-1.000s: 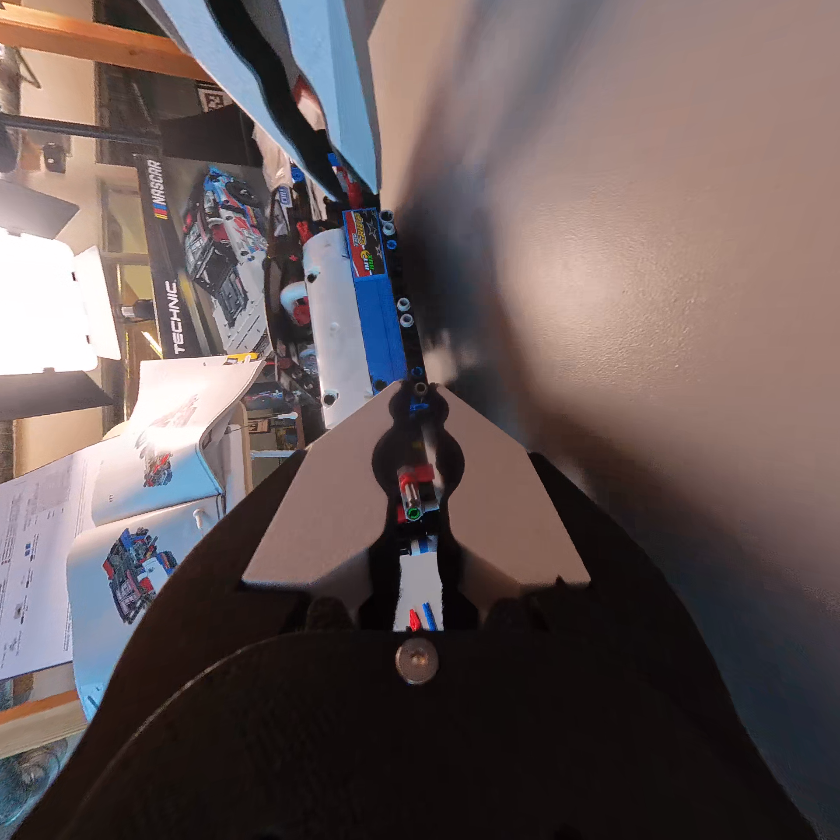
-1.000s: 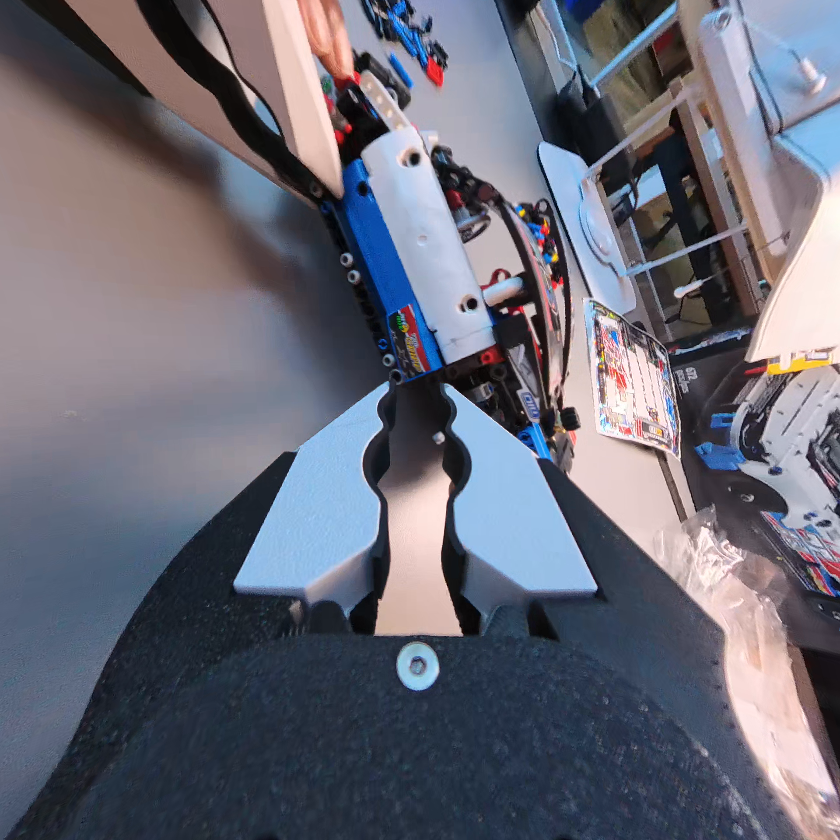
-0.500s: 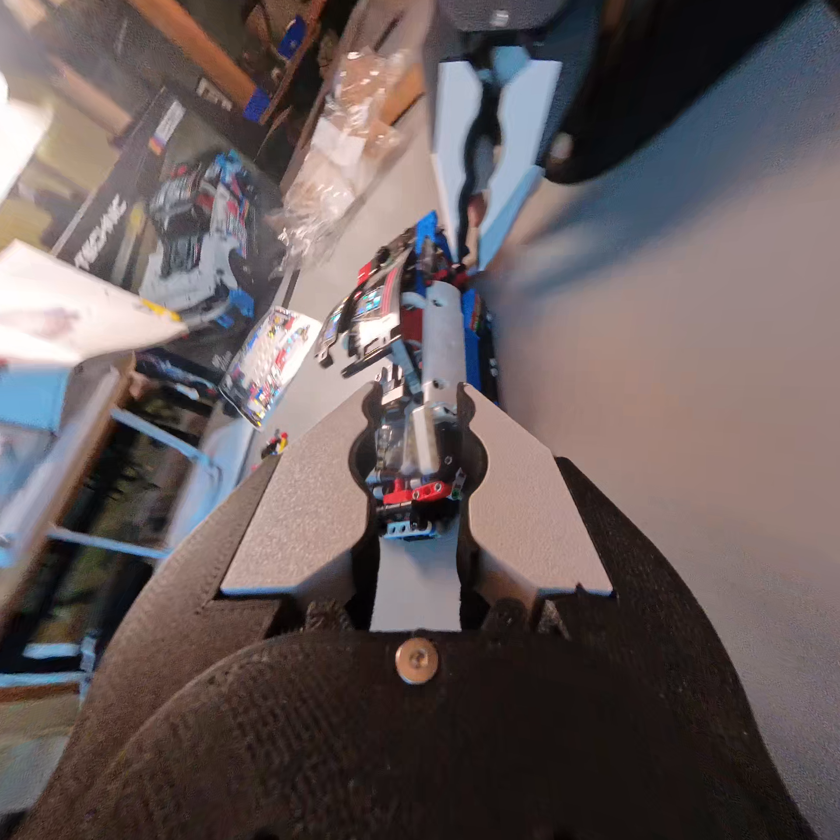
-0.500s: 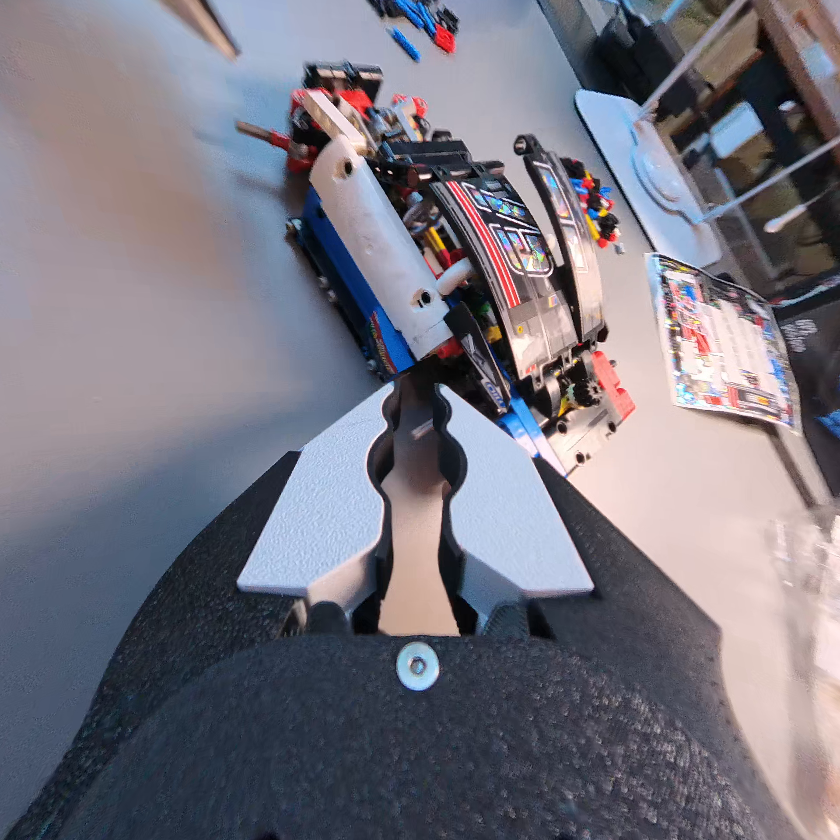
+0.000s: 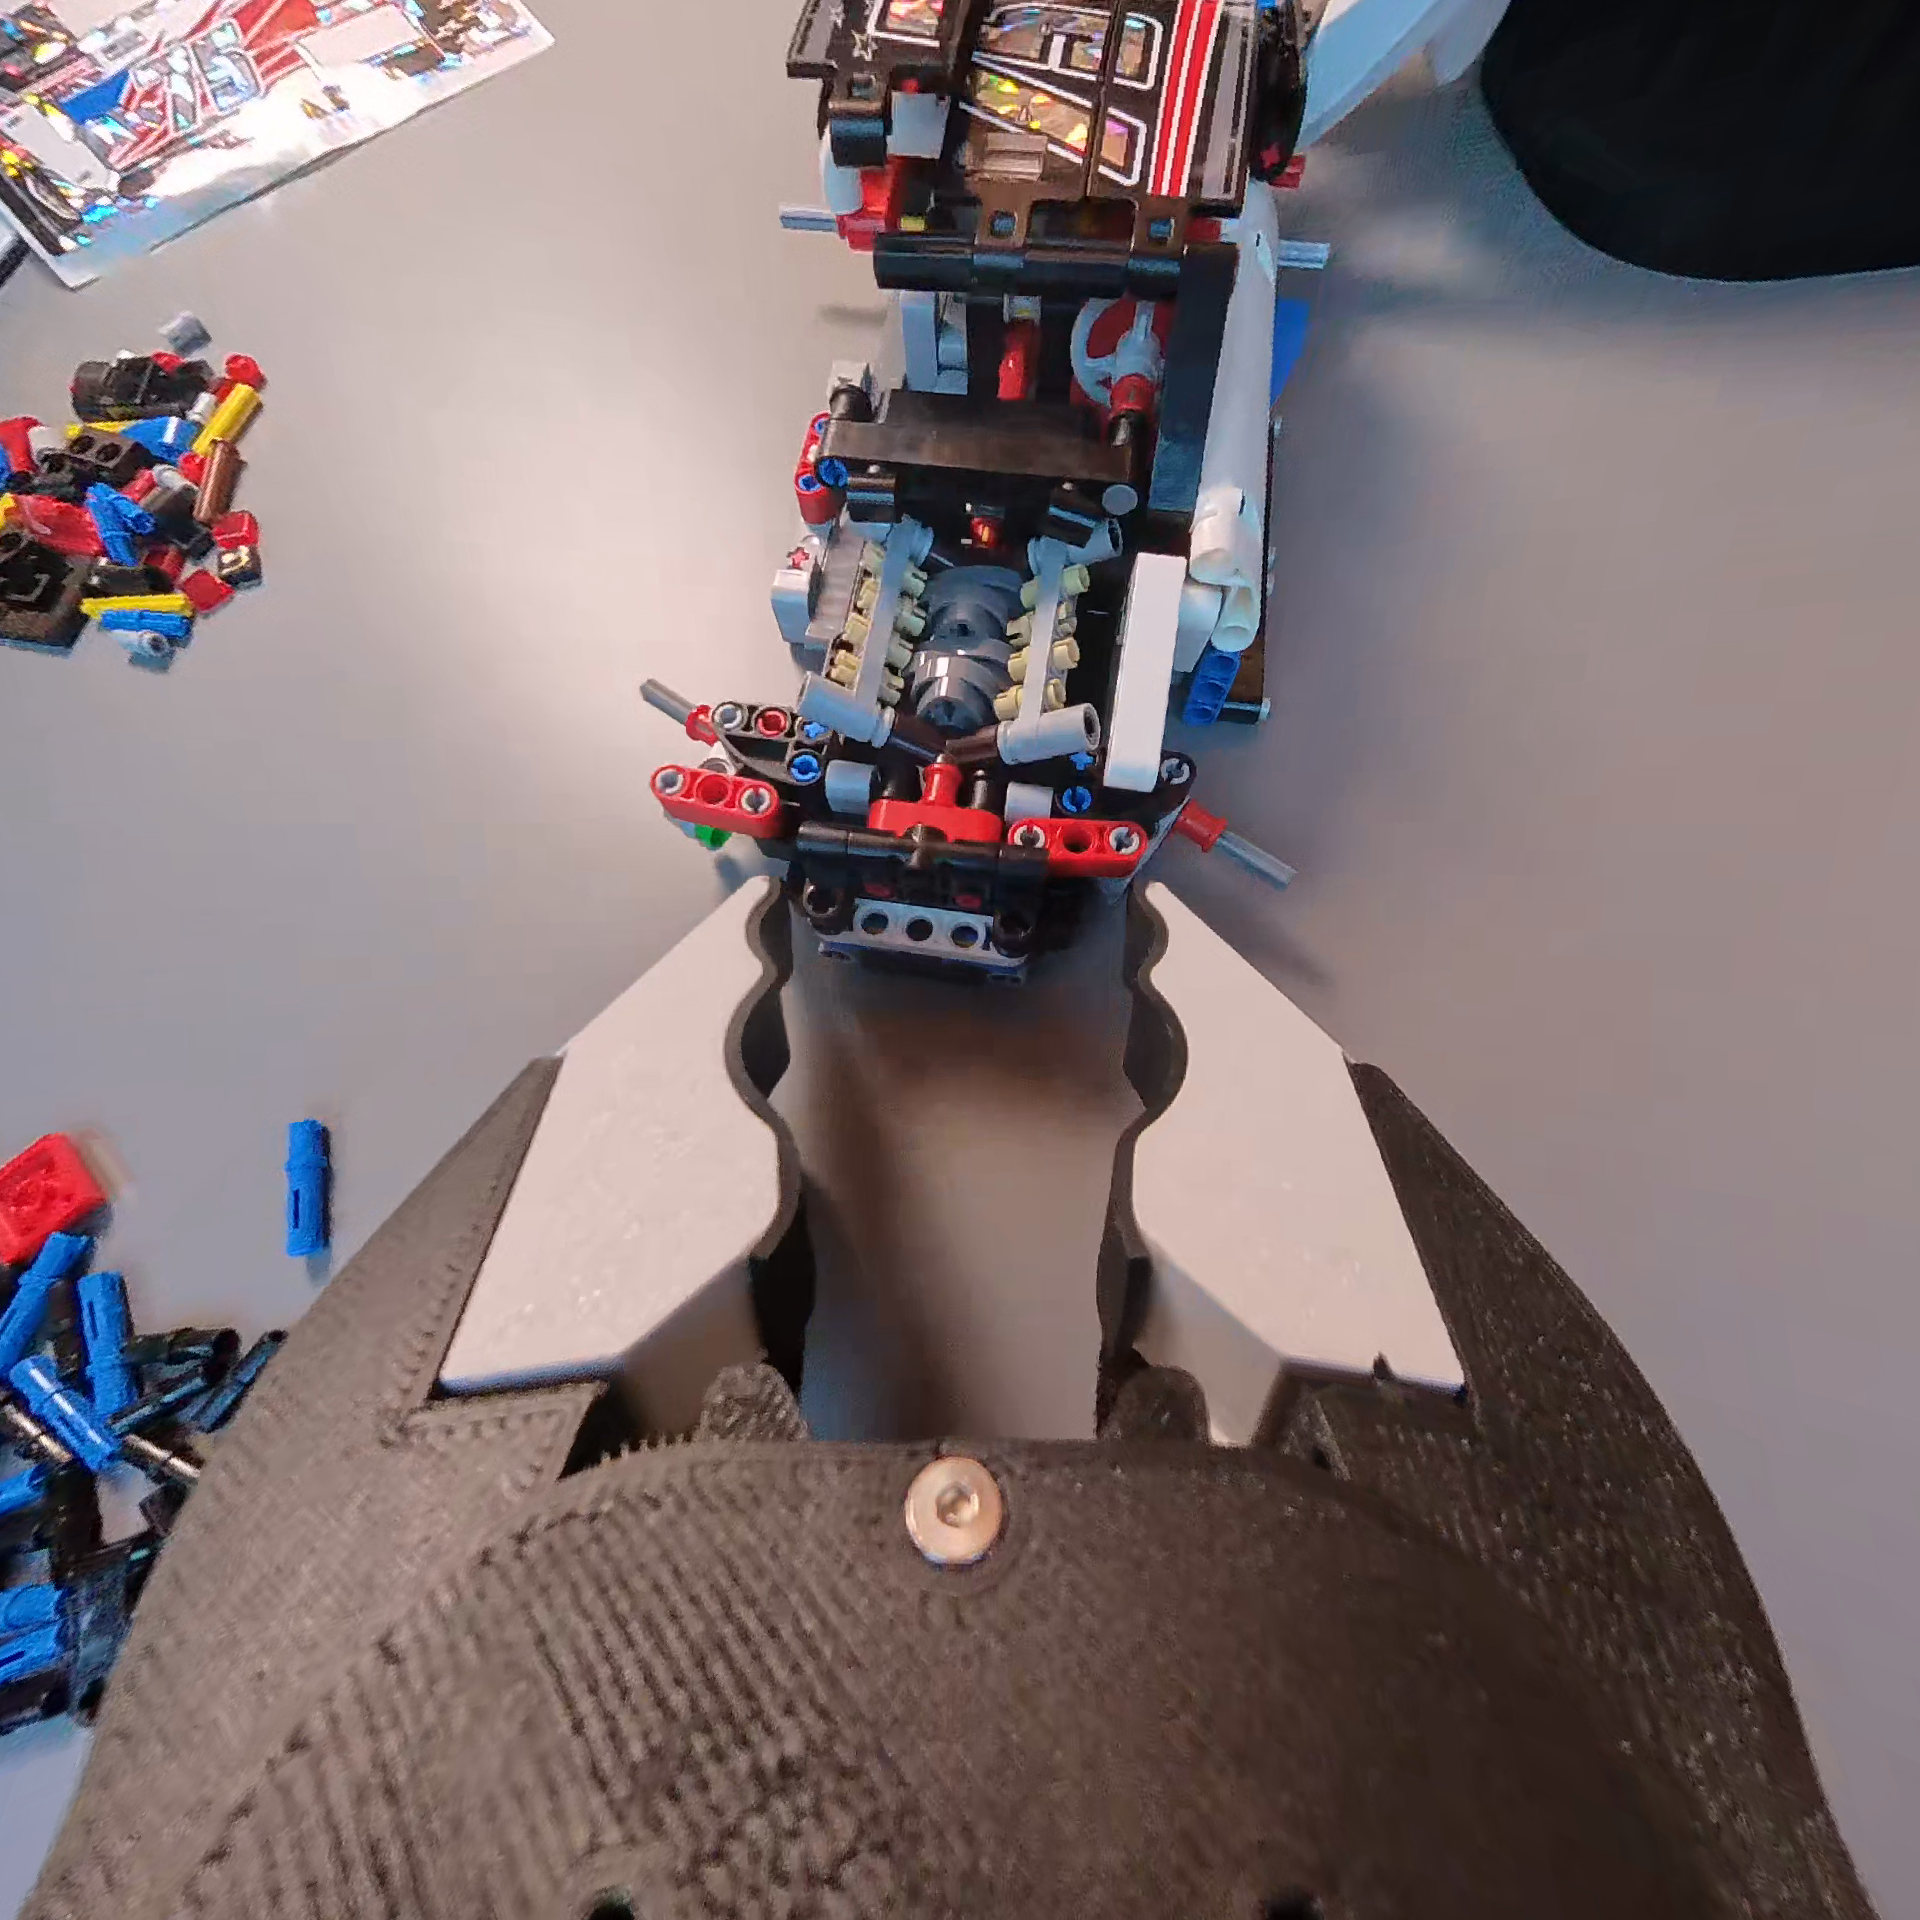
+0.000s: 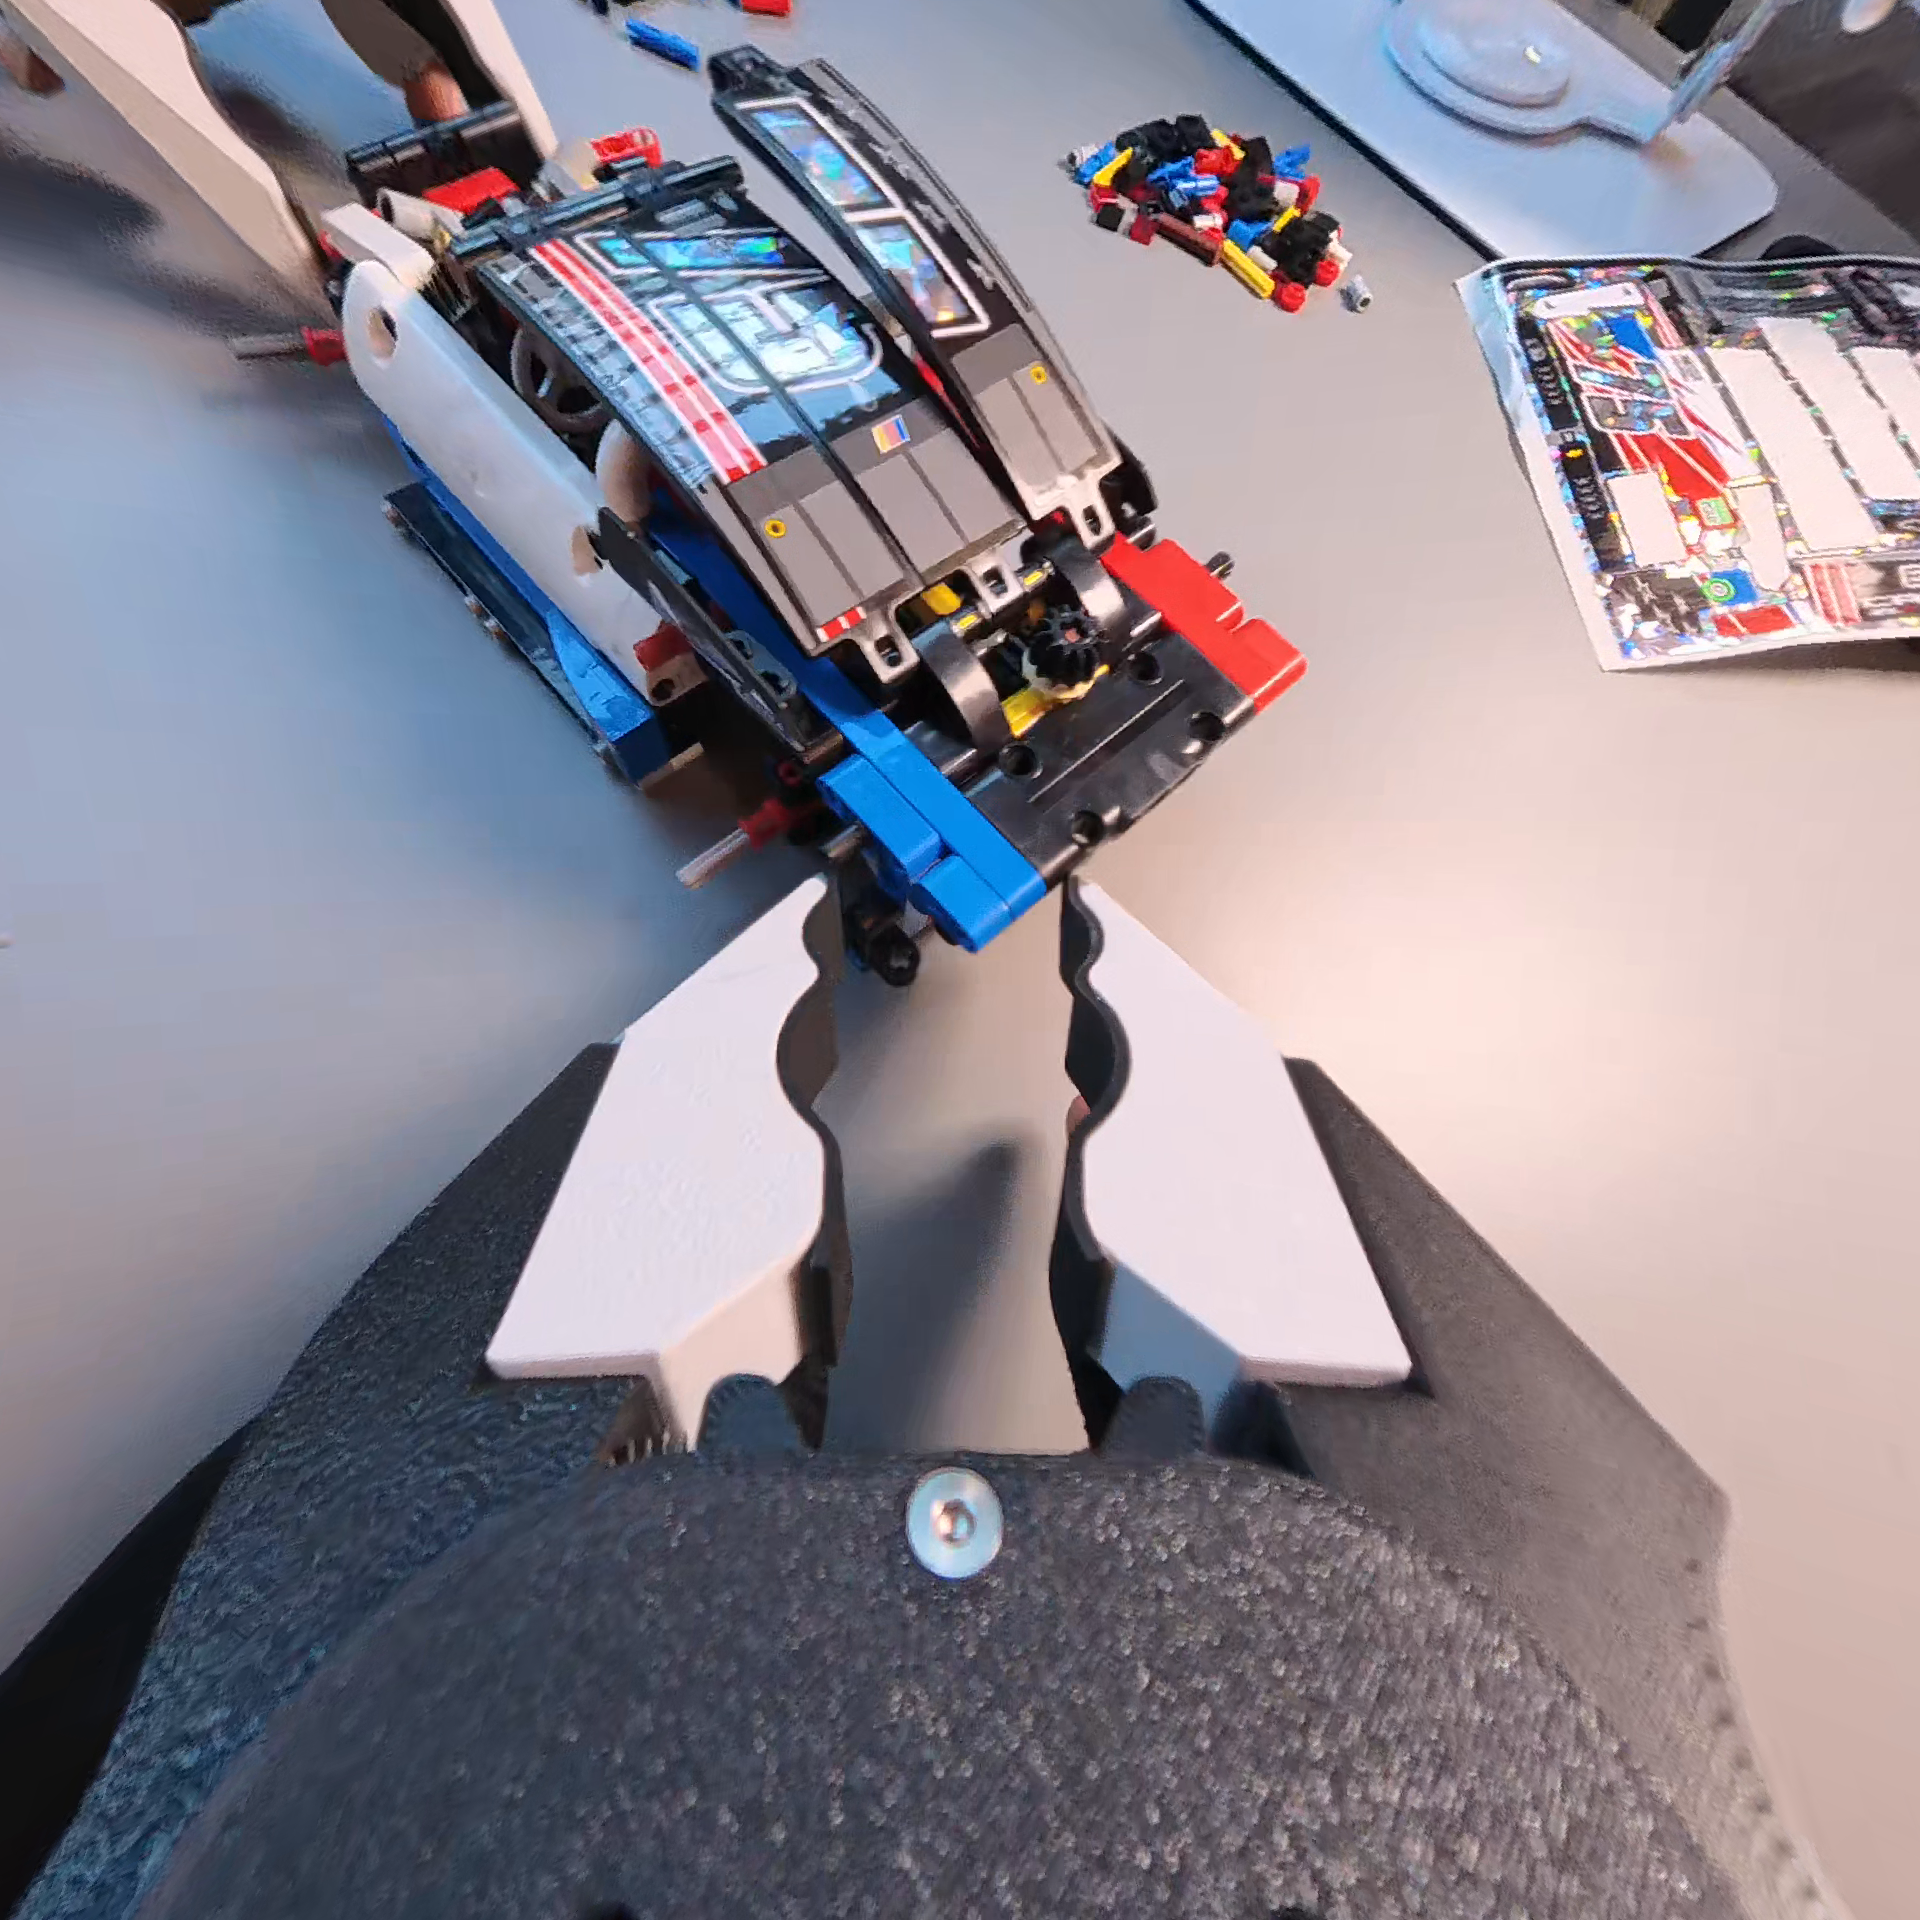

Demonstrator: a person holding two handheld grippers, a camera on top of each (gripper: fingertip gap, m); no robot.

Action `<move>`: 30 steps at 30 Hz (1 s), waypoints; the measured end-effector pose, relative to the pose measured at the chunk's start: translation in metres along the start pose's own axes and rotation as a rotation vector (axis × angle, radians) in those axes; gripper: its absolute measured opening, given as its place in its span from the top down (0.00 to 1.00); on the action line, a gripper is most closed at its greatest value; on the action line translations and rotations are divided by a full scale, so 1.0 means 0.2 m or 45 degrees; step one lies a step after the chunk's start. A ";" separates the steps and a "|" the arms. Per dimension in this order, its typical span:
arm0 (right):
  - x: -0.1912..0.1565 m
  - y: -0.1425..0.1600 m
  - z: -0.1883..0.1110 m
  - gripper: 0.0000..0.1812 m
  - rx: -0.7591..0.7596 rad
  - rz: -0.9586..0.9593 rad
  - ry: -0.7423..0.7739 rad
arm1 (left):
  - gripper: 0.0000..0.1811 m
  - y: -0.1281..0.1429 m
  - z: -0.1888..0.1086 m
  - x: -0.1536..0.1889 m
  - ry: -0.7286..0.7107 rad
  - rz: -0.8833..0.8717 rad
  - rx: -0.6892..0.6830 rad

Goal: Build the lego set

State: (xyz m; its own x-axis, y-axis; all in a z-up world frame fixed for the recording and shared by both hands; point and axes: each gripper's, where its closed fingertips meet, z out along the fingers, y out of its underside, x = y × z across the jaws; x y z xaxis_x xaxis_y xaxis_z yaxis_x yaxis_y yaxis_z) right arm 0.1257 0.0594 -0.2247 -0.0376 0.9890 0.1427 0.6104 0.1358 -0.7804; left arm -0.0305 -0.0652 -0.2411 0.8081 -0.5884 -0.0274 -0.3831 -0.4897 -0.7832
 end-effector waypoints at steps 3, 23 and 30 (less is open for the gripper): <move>0.05 -0.01 0.04 0.79 0.001 -0.005 0.016 | 0.66 -0.01 0.01 -0.03 -0.031 0.028 0.003; 0.24 -0.05 0.22 0.85 0.001 -0.022 0.166 | 0.67 -0.04 0.05 -0.29 -0.156 0.021 0.027; 0.18 -0.05 0.22 0.84 0.001 -0.115 0.170 | 0.71 -0.02 0.01 -0.36 -0.251 0.038 0.039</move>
State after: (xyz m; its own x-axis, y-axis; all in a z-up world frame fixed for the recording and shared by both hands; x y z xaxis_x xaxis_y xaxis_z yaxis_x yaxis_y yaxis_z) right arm 0.0833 0.0966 -0.2383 0.0135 0.9563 0.2920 0.6089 0.2238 -0.7610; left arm -0.0870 -0.0198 -0.2367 0.8697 -0.4637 -0.1693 -0.3967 -0.4523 -0.7988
